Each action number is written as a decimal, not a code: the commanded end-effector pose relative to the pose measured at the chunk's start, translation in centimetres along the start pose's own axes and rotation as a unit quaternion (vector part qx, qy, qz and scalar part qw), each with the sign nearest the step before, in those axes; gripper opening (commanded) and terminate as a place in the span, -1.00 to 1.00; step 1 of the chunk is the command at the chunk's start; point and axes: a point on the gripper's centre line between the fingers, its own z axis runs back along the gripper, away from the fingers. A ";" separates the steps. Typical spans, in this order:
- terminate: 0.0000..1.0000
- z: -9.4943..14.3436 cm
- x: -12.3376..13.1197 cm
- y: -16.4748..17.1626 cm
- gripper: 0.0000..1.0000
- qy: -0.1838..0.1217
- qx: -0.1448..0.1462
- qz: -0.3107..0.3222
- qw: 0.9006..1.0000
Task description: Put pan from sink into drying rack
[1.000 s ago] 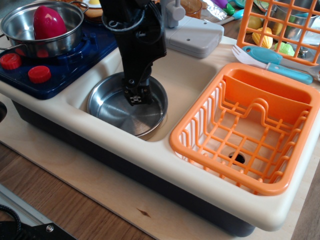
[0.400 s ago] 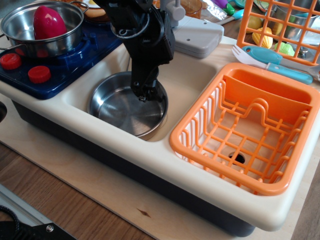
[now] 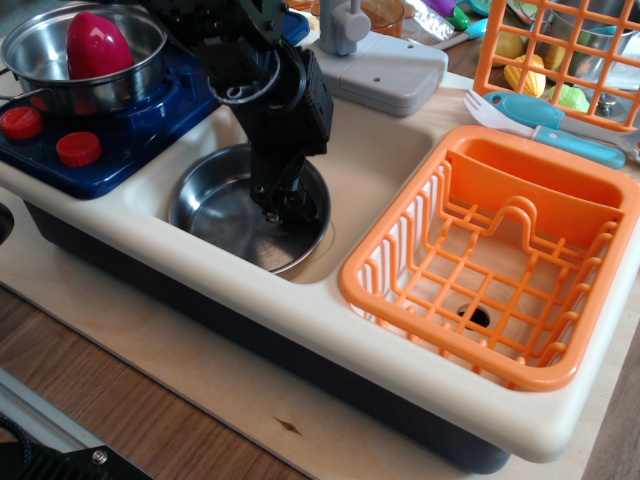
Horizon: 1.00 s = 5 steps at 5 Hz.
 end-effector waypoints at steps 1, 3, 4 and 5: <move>-1.00 0.5 -0.1 1.7 -1.00 -0.002 0.004 -0.005 1.000; -1.00 7.1 4.1 2.8 -1.00 0.101 -0.001 -0.007 0.995; -1.00 10.7 5.7 3.7 -1.00 0.145 -0.011 -0.008 0.989; -1.00 12.5 7.4 4.3 -1.00 0.154 -0.027 0.011 0.988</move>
